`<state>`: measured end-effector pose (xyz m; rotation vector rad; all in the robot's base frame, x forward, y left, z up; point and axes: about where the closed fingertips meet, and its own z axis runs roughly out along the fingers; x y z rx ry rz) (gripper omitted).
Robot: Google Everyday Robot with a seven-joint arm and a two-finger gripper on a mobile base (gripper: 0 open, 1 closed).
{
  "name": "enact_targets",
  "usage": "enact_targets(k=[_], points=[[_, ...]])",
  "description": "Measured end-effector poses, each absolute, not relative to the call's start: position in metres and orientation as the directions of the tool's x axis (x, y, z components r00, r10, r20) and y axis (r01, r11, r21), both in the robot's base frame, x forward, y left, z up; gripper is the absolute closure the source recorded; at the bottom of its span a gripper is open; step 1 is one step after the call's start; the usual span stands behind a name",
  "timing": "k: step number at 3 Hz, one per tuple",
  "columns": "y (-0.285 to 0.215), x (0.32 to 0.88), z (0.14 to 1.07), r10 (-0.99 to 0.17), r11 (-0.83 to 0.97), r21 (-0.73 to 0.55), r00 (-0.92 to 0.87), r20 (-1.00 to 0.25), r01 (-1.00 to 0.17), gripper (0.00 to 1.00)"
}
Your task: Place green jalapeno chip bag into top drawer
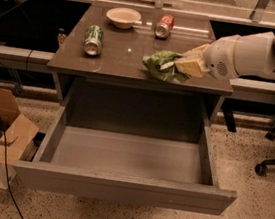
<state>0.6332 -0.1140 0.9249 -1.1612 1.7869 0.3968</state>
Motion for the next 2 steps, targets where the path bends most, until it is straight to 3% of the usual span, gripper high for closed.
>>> enact_targets(k=[1, 2], points=[[-0.1149, 0.5819, 0.904, -0.513, 0.418, -0.11, -0.134, -0.848, -0.902, 1.0], [-0.1148, 0.582, 0.9039, -0.513, 0.418, -0.11, -0.134, -0.848, -0.902, 1.0]])
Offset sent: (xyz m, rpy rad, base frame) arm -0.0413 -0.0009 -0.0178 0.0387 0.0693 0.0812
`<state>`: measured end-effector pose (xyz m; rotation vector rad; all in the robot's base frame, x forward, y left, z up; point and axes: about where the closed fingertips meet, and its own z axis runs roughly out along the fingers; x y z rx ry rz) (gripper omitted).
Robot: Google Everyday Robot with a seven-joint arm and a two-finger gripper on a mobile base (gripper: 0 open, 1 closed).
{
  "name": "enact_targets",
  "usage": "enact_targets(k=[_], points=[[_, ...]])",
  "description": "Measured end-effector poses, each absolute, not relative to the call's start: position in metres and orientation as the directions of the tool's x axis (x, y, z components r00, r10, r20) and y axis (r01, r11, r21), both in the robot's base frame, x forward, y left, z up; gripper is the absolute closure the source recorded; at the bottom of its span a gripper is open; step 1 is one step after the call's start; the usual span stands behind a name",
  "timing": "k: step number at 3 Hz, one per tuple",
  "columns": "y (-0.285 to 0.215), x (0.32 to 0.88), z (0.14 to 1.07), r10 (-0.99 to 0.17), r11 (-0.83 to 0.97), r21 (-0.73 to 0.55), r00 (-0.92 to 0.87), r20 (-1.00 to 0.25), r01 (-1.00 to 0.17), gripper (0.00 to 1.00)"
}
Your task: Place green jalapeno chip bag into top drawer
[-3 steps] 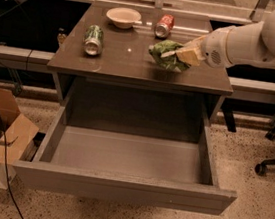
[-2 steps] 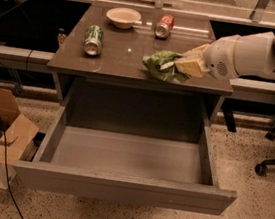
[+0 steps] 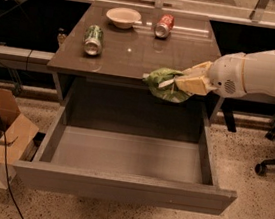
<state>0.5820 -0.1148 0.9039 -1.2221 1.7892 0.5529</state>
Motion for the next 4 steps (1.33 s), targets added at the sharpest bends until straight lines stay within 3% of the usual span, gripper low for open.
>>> enact_targets(k=[2, 4], points=[[-0.108, 0.576, 0.842, -0.579, 0.378, -0.006, -0.232, -0.782, -0.926, 1.0], [-0.094, 0.554, 0.753, -0.54, 0.406, 0.171, -0.386, -0.748, -0.898, 1.0]])
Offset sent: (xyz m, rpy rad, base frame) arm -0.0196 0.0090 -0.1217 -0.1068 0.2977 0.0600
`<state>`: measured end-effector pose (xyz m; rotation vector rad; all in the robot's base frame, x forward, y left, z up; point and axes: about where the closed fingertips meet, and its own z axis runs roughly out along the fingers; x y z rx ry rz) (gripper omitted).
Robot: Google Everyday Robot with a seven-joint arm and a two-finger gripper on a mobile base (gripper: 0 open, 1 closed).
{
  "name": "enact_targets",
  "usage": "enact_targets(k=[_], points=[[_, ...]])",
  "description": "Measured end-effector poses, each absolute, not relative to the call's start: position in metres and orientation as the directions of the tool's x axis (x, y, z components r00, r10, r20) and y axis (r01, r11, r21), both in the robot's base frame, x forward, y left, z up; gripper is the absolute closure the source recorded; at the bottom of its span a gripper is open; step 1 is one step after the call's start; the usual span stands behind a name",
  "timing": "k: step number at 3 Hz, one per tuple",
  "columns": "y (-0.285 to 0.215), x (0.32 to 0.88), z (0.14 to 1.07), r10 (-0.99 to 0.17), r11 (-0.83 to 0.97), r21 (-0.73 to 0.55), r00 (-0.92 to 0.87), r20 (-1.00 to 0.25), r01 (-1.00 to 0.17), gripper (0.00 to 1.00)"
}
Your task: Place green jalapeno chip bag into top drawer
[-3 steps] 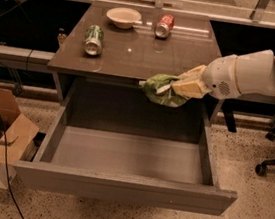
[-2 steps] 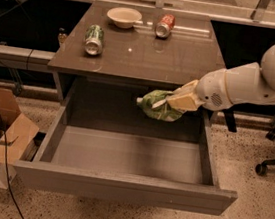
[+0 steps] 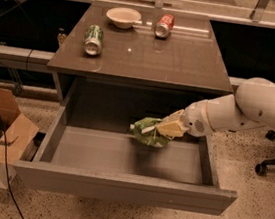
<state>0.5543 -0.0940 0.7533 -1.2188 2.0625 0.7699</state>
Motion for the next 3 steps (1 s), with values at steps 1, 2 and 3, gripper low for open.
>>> enact_targets(k=[1, 2, 3], points=[[-0.076, 0.541, 0.722, -0.494, 0.396, 0.257, -0.441, -0.749, -0.882, 1.0], [-0.053, 0.526, 0.699, -0.448, 0.389, 0.338, -0.496, -0.743, -0.857, 0.81], [-0.052, 0.526, 0.699, -0.453, 0.386, 0.336, -0.493, -0.743, -0.859, 0.58]])
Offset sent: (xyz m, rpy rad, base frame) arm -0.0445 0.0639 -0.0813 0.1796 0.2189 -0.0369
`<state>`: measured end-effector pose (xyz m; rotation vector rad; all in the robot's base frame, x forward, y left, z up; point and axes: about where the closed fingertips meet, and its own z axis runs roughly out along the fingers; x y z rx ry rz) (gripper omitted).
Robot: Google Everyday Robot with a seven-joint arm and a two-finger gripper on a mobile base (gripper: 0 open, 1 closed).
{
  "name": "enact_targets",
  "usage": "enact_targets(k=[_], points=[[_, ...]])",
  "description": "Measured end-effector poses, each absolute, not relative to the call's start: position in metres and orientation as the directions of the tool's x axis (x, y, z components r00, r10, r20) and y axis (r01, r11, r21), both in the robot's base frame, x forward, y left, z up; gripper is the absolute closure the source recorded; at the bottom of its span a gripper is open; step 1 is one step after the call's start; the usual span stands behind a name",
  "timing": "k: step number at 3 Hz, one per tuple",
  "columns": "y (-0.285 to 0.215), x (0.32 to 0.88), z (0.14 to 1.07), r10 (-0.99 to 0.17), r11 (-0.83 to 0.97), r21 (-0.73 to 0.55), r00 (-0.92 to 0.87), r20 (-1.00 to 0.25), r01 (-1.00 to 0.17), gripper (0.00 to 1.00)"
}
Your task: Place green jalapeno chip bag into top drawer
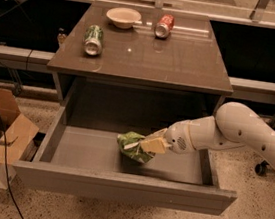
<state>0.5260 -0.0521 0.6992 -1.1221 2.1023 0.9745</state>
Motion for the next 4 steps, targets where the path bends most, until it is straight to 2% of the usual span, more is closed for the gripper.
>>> enact_targets(k=[2, 3, 4], points=[[-0.0485, 0.525, 0.698, -0.456, 0.379, 0.339, -0.492, -0.742, -0.861, 0.12], [-0.047, 0.5246, 0.6975, -0.457, 0.376, 0.34, -0.492, -0.742, -0.862, 0.0], [-0.047, 0.5246, 0.6975, -0.457, 0.376, 0.34, -0.492, -0.741, -0.862, 0.0]])
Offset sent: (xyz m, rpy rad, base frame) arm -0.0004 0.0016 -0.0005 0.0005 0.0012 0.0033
